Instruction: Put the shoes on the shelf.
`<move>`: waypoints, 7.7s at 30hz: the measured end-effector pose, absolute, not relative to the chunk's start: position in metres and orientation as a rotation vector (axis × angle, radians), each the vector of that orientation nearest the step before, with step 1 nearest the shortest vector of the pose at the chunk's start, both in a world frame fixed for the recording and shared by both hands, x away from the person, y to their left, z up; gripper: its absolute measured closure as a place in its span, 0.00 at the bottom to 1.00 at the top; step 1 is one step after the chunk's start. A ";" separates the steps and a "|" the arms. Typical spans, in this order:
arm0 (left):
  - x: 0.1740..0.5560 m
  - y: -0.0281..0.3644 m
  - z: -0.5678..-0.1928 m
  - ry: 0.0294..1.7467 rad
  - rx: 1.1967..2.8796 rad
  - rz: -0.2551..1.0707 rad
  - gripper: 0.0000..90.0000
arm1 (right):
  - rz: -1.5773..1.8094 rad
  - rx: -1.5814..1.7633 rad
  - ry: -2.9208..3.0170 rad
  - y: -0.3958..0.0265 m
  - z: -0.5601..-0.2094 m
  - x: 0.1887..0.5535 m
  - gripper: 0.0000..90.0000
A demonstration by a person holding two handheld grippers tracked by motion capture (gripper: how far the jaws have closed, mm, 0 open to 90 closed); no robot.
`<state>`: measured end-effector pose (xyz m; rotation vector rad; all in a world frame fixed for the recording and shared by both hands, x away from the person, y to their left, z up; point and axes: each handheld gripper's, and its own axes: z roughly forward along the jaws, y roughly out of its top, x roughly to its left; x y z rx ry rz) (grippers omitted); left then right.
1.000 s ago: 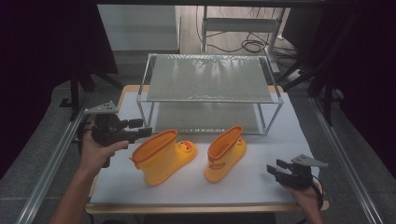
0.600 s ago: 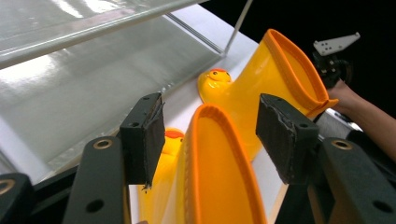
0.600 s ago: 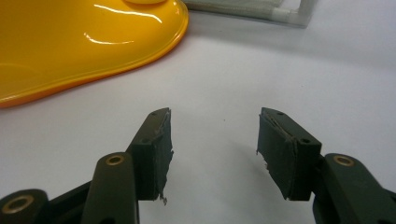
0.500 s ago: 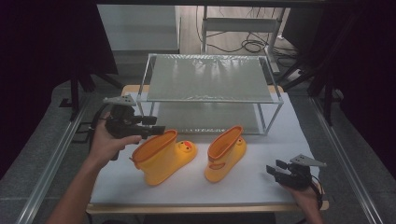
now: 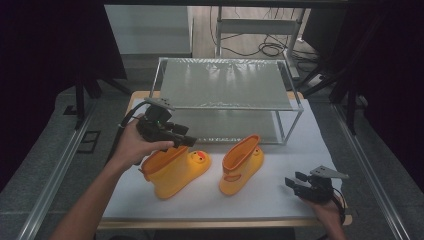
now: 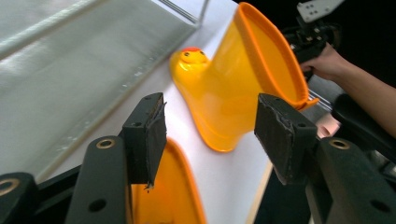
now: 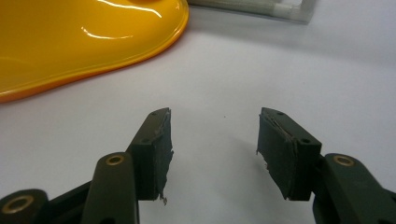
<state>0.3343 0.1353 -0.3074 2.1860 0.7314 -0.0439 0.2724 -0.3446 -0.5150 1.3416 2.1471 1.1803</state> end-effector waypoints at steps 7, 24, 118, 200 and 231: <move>0.341 0.111 -0.307 0.696 2.246 -0.103 0.49 | 1.174 1.340 2.149 -0.344 -0.516 0.273 0.49; 0.348 0.041 -0.304 0.672 2.373 -0.169 0.52 | 1.145 1.327 2.166 -0.341 -0.517 0.273 0.49; 0.305 0.130 -0.313 0.838 2.319 -0.145 0.55 | 1.127 1.355 2.139 -0.344 -0.520 0.274 0.49; 0.349 0.086 -0.259 0.766 2.376 -0.317 0.92 | 1.132 1.402 2.104 -0.352 -0.518 0.274 0.49; 0.374 0.047 -0.166 0.672 2.320 -0.240 0.92 | 1.133 1.426 2.087 -0.360 -0.520 0.275 0.49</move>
